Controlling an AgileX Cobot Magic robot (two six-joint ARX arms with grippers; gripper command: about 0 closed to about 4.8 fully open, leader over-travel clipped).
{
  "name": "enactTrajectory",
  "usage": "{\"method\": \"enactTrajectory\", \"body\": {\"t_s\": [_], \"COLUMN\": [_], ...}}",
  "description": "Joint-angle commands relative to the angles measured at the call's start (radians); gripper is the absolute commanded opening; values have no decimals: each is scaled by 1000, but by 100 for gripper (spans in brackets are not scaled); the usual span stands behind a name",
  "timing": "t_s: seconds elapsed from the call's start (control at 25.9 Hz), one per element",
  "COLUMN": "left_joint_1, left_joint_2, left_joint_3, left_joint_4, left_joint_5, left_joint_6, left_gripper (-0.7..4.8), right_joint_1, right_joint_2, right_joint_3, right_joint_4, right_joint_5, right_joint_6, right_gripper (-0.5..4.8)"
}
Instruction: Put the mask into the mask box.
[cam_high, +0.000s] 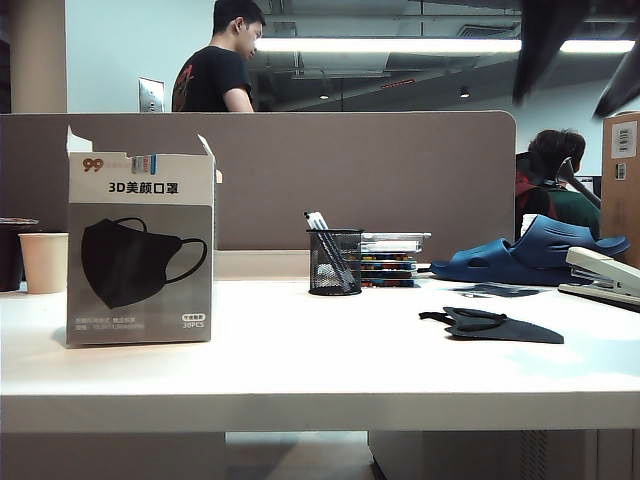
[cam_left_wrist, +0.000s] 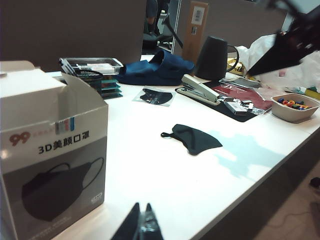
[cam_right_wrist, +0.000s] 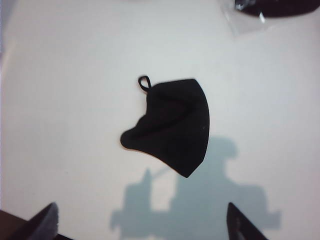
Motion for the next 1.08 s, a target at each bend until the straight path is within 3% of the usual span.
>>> {"method": "enactTrajectory", "body": {"t_s": [0.04,0.5,0.66,1.08], "left_joint_1": [1,1,1,1], "left_joint_2": [0,0,0,0], "left_joint_3": [5,6,6,6], "left_joint_4": [7,8,8,8], "left_joint_5": [5,2,2,5], "left_joint_6": [1,0,0,0], "left_gripper": [-6,-6,-6,-6], "right_joint_1": [0,-1,-1,-1], "right_joint_2": [95,431,520,655], "right_joint_3": [9,16,65,134], "right_joint_4": [57,276,279,222], "right_joint_5": [-3,3,68,79], "right_joint_6": [13,16,16,45], "right_gripper": [479,479,479,479]}}
